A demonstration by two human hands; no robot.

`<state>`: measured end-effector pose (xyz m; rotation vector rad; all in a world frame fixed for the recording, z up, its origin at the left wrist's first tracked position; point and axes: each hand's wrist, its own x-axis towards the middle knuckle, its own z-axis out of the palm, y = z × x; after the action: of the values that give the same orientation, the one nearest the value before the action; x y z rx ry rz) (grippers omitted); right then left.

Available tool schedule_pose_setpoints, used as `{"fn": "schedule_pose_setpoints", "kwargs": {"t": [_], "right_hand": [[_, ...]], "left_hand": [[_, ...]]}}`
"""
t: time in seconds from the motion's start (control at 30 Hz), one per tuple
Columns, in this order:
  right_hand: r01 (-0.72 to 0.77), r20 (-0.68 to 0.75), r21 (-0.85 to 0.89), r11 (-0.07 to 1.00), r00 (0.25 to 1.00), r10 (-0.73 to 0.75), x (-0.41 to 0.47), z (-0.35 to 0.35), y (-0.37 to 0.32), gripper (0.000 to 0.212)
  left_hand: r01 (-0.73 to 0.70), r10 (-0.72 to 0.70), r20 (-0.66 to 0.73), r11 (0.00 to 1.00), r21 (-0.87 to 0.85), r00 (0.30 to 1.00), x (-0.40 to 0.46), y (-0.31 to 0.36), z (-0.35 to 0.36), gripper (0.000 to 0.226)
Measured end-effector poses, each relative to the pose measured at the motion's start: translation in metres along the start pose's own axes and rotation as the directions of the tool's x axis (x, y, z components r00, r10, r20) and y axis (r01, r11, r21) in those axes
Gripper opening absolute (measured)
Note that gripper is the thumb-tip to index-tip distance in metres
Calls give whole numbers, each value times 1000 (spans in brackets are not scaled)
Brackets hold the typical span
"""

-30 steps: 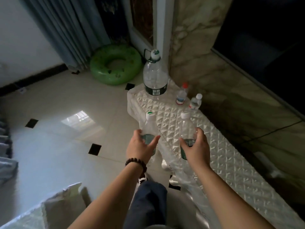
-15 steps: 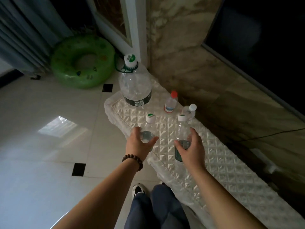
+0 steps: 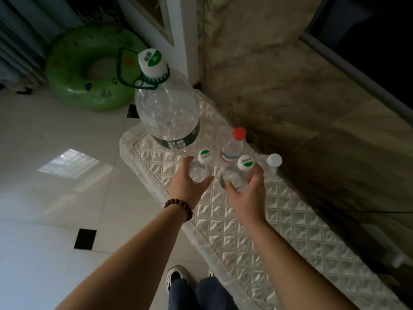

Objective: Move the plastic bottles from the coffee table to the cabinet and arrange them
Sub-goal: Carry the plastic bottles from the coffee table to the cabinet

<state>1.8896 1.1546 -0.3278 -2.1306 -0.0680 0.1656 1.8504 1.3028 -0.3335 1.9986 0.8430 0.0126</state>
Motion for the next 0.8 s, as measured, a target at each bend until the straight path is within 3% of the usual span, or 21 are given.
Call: {"fn": "schedule_pose_setpoints", "kwargs": {"t": [0.17,0.57,0.8], "right_hand": [[23,15,-26,999,1000,-22,13,21,27,76],[-8,61,-29,1000,998,10,17,40,40,70],[-15,76,-84,996,997,22,14,25,26,85]], "left_hand": [[-3,3,-1,998,-67,1000,29,-10,22,67],[-43,43,21,999,-5,999,44,-13,28,67],[-32,28,47,996,85,999,33,-2,14,93]]}}
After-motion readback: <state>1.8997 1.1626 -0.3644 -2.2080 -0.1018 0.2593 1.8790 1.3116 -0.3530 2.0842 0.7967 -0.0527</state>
